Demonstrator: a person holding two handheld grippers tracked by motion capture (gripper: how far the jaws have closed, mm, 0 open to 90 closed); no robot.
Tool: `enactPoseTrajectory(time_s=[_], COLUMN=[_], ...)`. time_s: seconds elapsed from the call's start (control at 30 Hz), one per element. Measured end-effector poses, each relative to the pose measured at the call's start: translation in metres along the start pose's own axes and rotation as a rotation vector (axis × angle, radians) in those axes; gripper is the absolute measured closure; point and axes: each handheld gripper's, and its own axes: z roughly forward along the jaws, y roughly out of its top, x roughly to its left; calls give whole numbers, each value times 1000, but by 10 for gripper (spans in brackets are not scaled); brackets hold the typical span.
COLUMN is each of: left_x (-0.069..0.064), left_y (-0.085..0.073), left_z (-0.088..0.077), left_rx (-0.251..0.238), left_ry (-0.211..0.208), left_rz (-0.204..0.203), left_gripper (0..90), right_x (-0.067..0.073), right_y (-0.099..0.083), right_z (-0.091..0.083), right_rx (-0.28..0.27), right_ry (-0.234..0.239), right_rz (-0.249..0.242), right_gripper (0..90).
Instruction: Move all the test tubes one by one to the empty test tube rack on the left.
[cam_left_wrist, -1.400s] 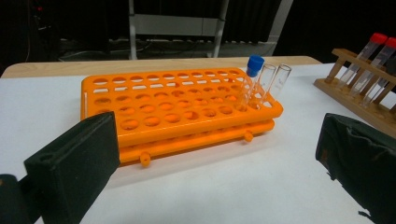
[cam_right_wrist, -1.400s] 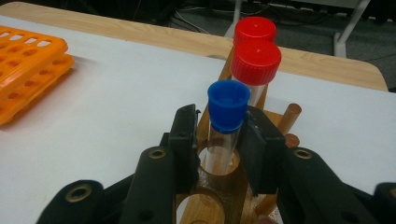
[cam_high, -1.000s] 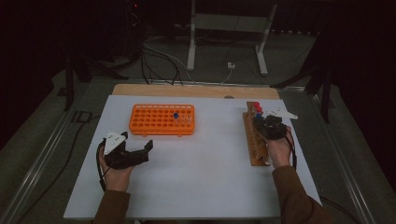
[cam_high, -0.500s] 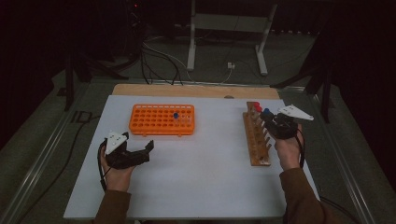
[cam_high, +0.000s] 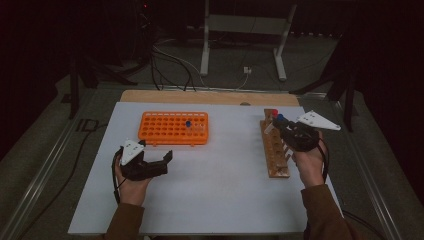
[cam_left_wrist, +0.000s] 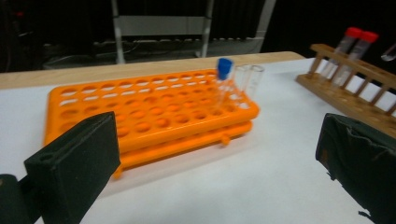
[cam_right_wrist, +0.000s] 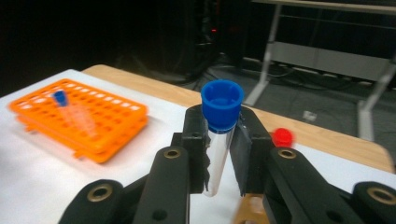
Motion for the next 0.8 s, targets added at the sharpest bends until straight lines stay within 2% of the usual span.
enactPoseTrajectory(time_s=[0.1, 0.27, 0.47, 0.57, 0.8], left_x=[-9, -21, -39, -49, -72], left_y=[4, 10, 14, 17, 22], left_z=[3, 11, 25, 32, 46], left_rx=[-2, -18, -4, 1, 36], left_ry=[-17, -49, -118, -137, -214], left_rz=[32, 60, 108, 136, 152], left_gripper=[5, 5, 6, 6, 34], right_x=[11, 27, 46, 55, 76], right_y=[-2, -6, -12, -14, -16], right_z=[3, 9, 17, 21, 28], right_rx=[13, 27, 32, 39, 52], right_ry=[32, 85, 154, 186, 260], right_rz=[-13, -17, -29, -28, -30], right_gripper=[771, 771, 771, 771, 771])
